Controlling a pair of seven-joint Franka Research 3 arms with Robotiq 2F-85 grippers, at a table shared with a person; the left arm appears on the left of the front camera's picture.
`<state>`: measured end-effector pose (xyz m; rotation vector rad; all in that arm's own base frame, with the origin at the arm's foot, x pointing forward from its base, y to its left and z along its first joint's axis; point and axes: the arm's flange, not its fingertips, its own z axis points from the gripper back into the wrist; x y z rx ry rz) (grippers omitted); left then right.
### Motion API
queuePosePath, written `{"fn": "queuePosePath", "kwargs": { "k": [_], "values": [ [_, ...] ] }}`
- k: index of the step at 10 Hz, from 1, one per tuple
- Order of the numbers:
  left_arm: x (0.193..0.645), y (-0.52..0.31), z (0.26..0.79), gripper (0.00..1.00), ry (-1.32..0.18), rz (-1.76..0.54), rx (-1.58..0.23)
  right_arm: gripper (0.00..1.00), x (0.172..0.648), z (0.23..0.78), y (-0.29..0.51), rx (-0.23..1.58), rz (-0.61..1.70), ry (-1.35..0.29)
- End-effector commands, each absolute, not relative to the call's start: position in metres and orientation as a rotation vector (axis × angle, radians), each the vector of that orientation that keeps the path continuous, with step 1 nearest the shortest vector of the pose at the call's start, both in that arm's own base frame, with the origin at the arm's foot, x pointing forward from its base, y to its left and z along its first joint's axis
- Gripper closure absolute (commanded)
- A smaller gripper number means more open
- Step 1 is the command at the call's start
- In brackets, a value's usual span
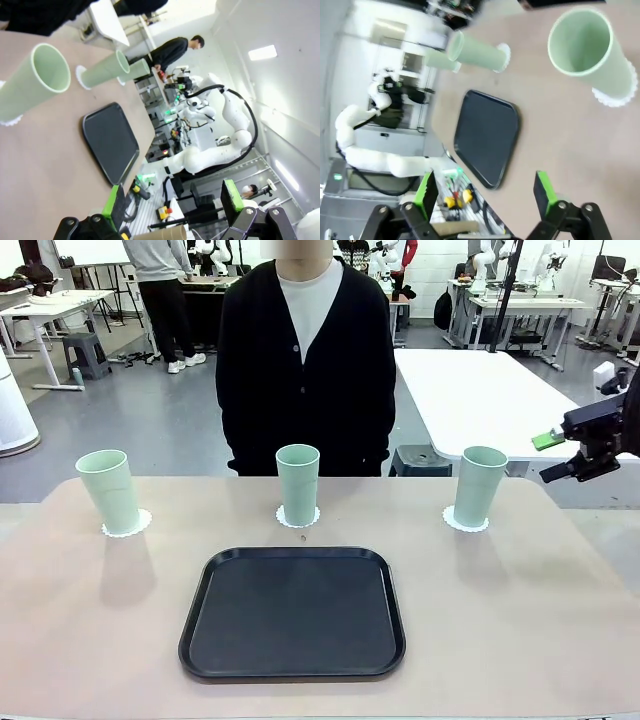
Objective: Place coasters on the table and set cups on them.
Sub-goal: Take one Reusable plastic cup from the Flat Tray and place it on a coaster set by the human.
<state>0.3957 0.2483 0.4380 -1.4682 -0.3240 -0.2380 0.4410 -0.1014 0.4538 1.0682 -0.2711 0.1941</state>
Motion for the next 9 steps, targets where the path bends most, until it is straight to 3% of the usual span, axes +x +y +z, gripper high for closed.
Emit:
{"fn": "queuePosePath", "kwargs": {
  "k": [1, 9],
  "values": [
    [0.395, 0.249, 0.44, 0.0, -0.331, -0.24, -1.463, 0.0, 0.443, 0.46, -0.126, 1.166, 0.17, -0.323],
    [0.395, 0.249, 0.44, 0.0, -0.331, -0.24, -1.463, 0.0, 0.422, 0.449, -0.165, 1.254, 0.13, -0.341]
  ]
}}
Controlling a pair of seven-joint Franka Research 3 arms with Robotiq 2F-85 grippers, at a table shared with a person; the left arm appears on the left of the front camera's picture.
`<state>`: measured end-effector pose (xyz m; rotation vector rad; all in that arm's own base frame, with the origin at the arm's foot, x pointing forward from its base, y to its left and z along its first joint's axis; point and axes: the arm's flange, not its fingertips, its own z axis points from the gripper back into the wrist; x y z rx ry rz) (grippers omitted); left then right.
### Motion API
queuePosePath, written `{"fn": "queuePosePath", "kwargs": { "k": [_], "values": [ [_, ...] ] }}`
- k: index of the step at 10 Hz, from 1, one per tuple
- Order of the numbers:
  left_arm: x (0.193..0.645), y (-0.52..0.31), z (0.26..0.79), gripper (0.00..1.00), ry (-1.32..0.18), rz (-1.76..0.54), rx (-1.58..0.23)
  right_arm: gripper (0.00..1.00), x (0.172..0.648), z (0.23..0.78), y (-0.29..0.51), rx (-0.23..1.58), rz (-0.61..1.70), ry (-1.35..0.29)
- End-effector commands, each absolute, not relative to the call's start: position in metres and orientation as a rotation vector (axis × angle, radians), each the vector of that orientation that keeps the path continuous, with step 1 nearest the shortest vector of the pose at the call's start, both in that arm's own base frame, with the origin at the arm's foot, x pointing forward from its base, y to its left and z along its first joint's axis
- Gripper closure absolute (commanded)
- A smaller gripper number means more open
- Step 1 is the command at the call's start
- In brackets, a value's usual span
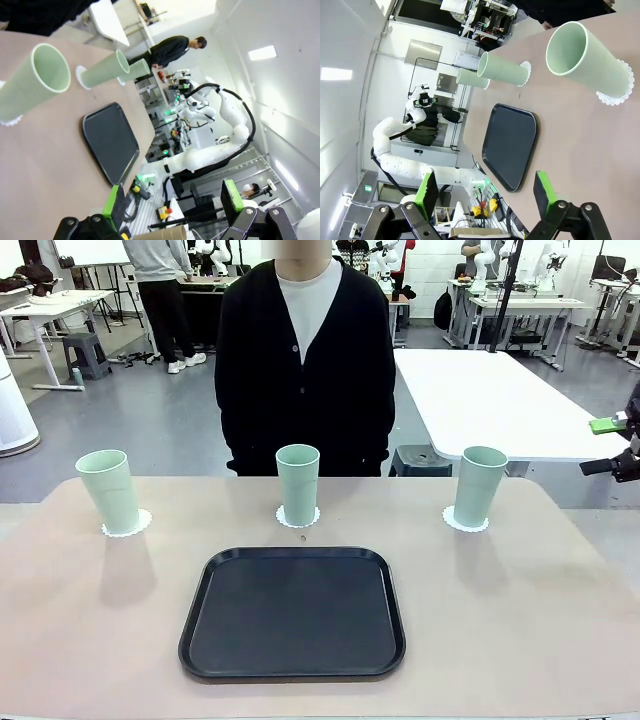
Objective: Place coasters on the table and set cups on them.
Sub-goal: Take one Reusable plastic cup from the Flat Tray and place it on a coaster set by the human.
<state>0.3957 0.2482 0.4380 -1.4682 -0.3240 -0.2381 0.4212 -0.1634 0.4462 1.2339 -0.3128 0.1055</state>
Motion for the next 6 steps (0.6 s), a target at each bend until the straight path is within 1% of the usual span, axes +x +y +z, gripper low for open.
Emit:
{"fn": "queuePosePath", "kwargs": {
  "k": [1, 2, 6],
  "values": [
    [0.3952, 0.2491, 0.4401, 0.0, -0.331, -0.24, -1.463, 0.0, 0.4228, 0.4537, -0.1563, 1.178, 0.101, -0.366],
    [0.3952, 0.2491, 0.4401, 0.0, -0.331, -0.24, -1.463, 0.0, 0.4212, 0.4462, -0.1634, 1.234, 0.106, -0.313],
    [0.3952, 0.2491, 0.4401, 0.0, -0.331, -0.24, -1.463, 0.0, 0.4212, 0.4462, -0.1634, 1.234, 0.106, -0.313]
  ]
}}
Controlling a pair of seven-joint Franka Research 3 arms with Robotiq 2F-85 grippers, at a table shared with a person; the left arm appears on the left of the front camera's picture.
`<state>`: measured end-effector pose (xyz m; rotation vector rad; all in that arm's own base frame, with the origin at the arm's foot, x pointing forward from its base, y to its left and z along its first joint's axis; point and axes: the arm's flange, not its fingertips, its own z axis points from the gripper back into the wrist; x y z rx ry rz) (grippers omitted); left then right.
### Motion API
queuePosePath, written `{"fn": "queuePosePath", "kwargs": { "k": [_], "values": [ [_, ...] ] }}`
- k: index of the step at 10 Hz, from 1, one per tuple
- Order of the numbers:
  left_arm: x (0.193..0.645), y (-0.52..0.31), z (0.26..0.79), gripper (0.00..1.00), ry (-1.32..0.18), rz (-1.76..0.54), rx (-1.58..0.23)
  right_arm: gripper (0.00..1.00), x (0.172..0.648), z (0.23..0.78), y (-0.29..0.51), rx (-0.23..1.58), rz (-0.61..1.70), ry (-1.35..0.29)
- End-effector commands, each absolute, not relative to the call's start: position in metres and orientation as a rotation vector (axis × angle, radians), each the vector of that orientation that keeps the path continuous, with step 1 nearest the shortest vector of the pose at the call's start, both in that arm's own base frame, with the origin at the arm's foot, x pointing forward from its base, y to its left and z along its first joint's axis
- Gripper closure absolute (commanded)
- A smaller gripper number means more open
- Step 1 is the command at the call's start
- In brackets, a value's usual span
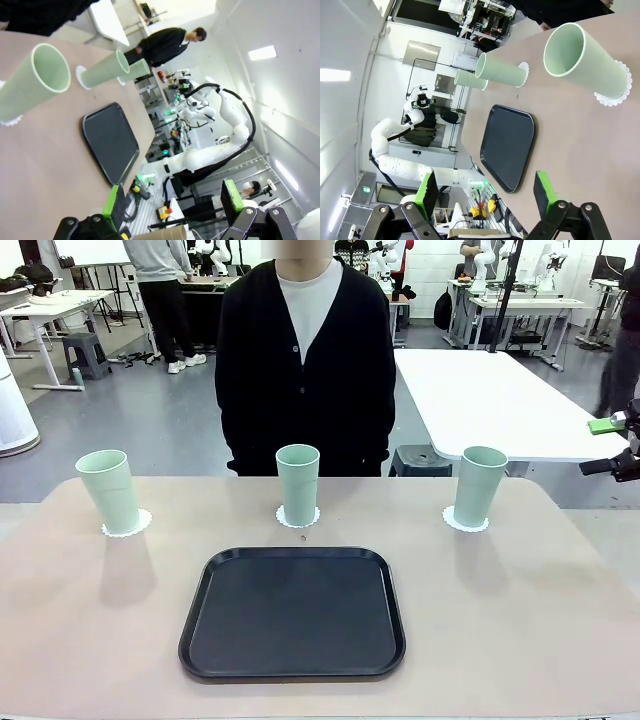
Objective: Place coasters on the table and set cups on them.
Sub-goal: Take one Reusable plastic cup from the Flat Tray and place it on a coaster set by the human.
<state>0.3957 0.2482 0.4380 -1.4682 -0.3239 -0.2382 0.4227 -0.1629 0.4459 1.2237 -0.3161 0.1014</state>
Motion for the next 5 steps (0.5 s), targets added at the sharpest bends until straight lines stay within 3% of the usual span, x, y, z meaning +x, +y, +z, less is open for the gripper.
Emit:
{"fn": "queuePosePath", "kwargs": {
  "k": [1, 5],
  "values": [
    [0.3952, 0.2491, 0.4401, 0.0, -0.331, -0.24, -1.463, 0.0, 0.4212, 0.4462, -0.1634, 1.234, 0.106, -0.313],
    [0.3952, 0.2491, 0.4401, 0.0, -0.331, -0.24, -1.463, 0.0, 0.4212, 0.4462, -0.1634, 1.234, 0.106, -0.313]
  ]
}}
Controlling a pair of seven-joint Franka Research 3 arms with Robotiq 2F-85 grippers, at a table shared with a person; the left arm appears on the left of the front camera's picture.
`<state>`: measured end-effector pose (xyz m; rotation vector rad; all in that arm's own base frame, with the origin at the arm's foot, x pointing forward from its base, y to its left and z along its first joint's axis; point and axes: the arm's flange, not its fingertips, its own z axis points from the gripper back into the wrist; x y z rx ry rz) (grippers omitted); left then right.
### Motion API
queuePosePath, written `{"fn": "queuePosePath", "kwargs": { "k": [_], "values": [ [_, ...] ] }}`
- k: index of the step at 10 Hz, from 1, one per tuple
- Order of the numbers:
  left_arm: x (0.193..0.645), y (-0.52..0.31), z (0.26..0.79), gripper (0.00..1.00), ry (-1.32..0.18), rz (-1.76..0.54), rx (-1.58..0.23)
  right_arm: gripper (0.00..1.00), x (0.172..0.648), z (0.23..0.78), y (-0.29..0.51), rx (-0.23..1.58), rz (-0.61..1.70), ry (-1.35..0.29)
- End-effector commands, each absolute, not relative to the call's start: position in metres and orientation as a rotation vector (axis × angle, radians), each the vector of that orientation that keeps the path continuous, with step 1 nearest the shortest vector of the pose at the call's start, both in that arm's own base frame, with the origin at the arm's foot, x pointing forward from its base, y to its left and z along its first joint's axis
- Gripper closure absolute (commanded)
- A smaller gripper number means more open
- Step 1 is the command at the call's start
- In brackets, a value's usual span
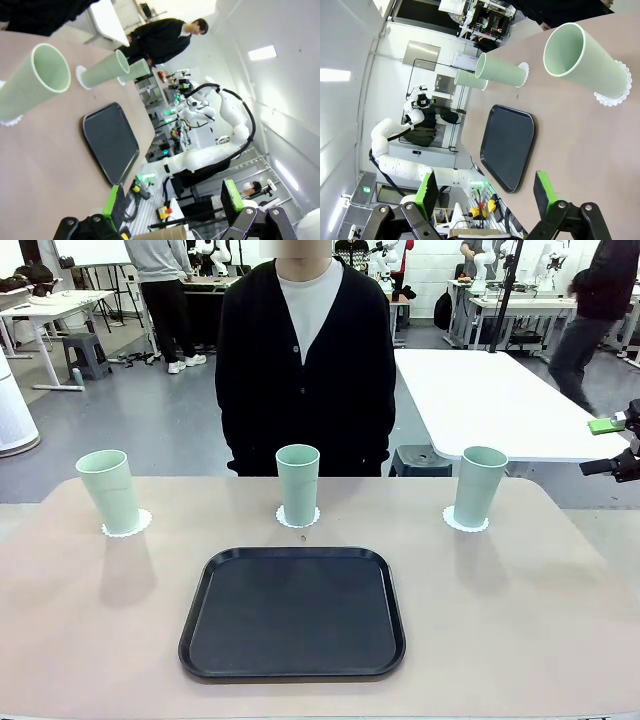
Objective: Place coasters on the table and set cups on them.
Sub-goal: Take one Reusable plastic cup from the Flat Tray and place it on a coaster set by the human.
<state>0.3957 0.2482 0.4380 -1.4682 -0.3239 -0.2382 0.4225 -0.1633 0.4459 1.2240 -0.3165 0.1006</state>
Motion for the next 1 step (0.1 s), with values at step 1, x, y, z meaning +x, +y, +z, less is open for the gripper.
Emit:
{"fn": "queuePosePath", "kwargs": {
  "k": [1],
  "values": [
    [0.3952, 0.2491, 0.4401, 0.0, -0.331, -0.24, -1.463, 0.0, 0.4212, 0.4462, -0.1634, 1.234, 0.106, -0.313]
  ]
}}
